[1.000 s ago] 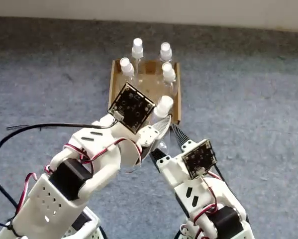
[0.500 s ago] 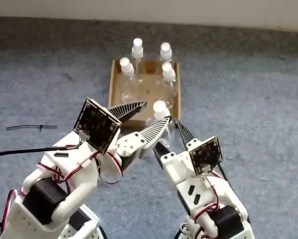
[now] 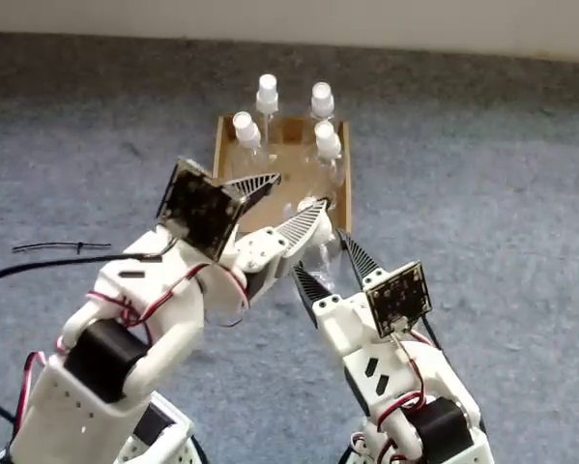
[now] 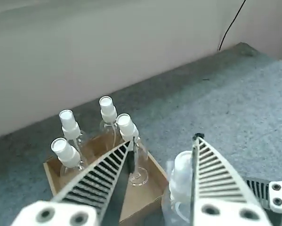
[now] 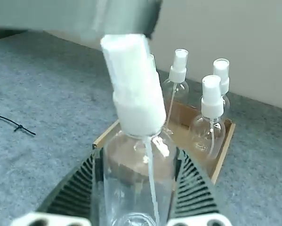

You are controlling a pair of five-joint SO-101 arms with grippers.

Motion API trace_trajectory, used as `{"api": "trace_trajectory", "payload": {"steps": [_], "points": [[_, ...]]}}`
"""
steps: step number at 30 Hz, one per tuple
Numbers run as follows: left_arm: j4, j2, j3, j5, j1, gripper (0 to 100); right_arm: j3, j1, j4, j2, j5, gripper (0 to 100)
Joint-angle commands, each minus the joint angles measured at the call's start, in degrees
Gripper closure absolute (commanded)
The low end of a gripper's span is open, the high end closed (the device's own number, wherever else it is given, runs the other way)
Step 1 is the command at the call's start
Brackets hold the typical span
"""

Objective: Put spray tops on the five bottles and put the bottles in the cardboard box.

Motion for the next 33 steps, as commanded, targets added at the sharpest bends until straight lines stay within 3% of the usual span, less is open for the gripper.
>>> {"api": "trace_trajectory", "payload": {"steps": [1,11,18,24,27,30,33], "points": [[-2.2,3.1,-2.2,-0.4,-0.4,81,-0.5,0.6,-0.8,-0.5,-0.5,99.4],[-2.3,2.2,-8.7,-4.3,-2.3,82,-0.4,0.6,-0.8,-0.5,-0.4,99.4],[11.6,-0.6,-20.5,-7.0,-4.1,82,-0.3,0.8,-0.8,-0.5,-0.3,99.4],[21.5,-1.8,-20.4,-15.1,-17.4,82,-0.8,4.0,-1.9,-0.4,-0.3,99.4],[27.1,-1.4,-16.0,-15.8,-27.4,82,-0.8,9.5,-11.4,0.0,-0.3,99.4],[28.0,-1.4,-7.3,-15.8,-35.2,82,-0.9,13.3,-18.7,6.0,0.1,99.4],[25.8,-1.4,2.8,-15.8,-36.6,82,-4.6,14.9,-23.1,17.8,2.2,99.4]]}}
